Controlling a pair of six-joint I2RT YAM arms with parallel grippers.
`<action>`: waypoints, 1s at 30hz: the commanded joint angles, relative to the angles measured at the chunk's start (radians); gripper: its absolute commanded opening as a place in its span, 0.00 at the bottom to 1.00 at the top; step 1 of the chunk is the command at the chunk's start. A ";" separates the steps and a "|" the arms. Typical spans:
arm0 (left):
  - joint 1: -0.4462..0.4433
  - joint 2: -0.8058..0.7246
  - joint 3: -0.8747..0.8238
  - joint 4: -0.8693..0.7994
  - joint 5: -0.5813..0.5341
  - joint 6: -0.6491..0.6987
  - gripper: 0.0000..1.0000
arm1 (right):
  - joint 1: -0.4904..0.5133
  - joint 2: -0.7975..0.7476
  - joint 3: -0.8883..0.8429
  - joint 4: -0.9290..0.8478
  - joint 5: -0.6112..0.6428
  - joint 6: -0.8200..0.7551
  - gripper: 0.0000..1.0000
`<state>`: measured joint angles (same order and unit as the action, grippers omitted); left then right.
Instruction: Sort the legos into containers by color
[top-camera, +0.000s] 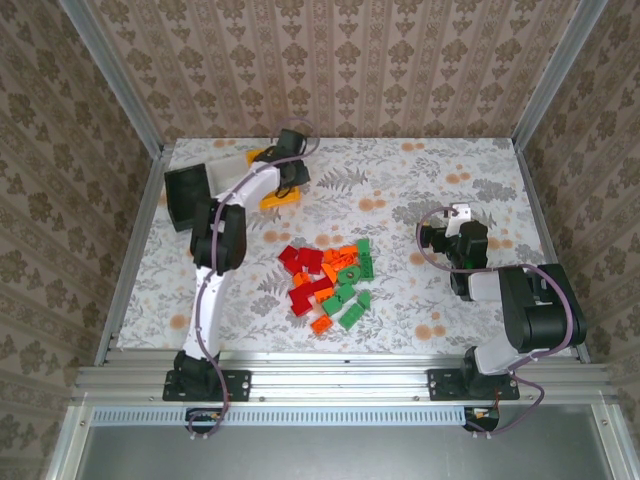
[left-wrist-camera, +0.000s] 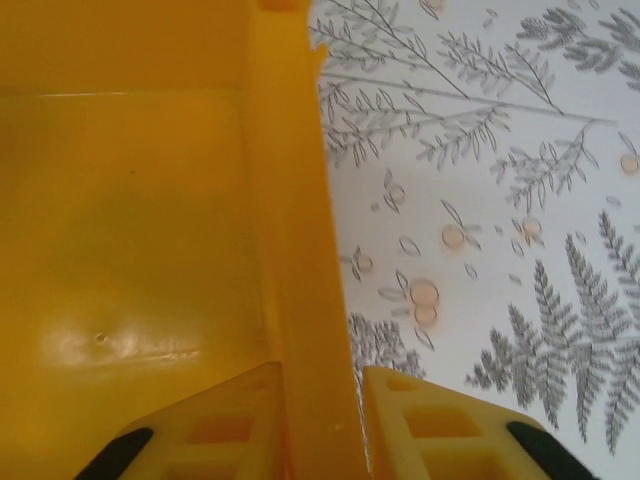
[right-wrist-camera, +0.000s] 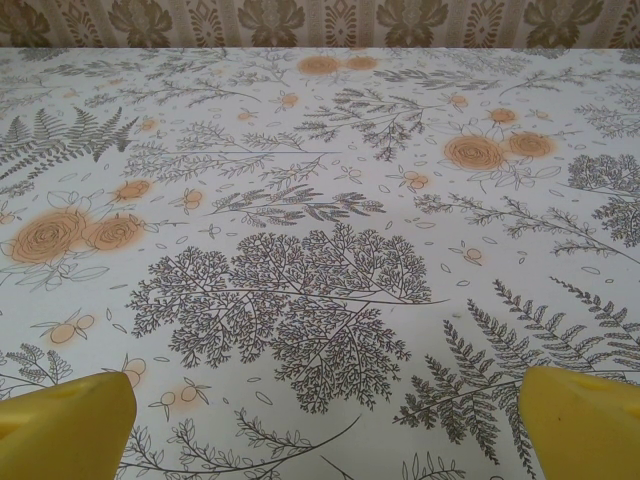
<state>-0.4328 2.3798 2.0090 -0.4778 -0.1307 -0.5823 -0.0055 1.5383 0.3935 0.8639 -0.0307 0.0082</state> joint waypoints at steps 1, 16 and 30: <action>-0.048 -0.065 -0.114 0.075 0.023 -0.053 0.17 | 0.006 -0.009 0.014 -0.003 0.012 0.015 1.00; -0.311 -0.105 -0.213 0.246 0.042 -0.265 0.02 | 0.006 -0.008 0.013 -0.003 0.012 0.016 1.00; -0.392 -0.016 -0.090 0.239 0.082 -0.299 0.43 | 0.017 -0.015 0.017 -0.020 0.066 0.019 1.00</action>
<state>-0.8242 2.3558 1.9198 -0.3061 -0.1574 -0.7918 -0.0021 1.5383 0.3935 0.8635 -0.0208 0.0082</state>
